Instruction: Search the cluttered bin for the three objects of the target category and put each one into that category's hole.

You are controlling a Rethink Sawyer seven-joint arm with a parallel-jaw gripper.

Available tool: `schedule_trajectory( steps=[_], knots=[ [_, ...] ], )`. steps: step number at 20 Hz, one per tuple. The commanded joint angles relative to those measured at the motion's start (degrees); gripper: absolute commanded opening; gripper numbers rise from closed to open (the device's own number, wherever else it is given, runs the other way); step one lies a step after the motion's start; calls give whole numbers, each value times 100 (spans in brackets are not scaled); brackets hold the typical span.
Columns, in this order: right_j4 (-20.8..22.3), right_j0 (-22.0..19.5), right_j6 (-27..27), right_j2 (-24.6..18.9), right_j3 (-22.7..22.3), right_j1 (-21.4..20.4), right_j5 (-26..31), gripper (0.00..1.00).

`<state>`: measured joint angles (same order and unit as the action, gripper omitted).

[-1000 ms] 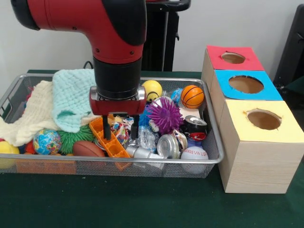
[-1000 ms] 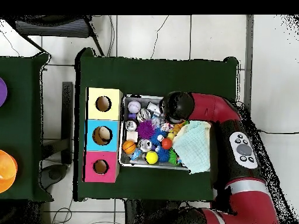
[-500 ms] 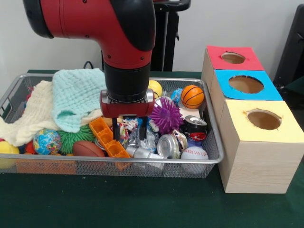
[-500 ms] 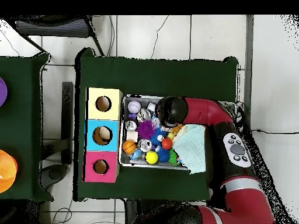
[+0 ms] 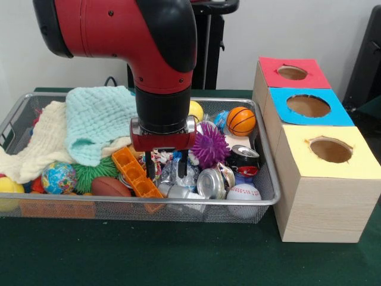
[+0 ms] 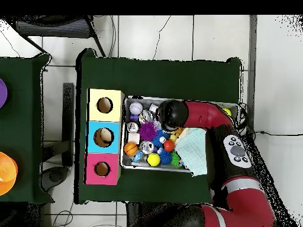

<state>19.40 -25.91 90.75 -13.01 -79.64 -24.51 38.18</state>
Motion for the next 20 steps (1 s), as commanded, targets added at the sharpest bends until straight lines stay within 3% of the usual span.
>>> schedule_trajectory(
  steps=[1, 9, 20],
  knots=[
    [394, -216, -1231, -676, -178, 242, 336, 100],
    [449, -701, -2020, -1424, -219, 311, 608, 100],
    [600, -809, -2556, -1924, -148, 78, 1391, 100]
  ],
)
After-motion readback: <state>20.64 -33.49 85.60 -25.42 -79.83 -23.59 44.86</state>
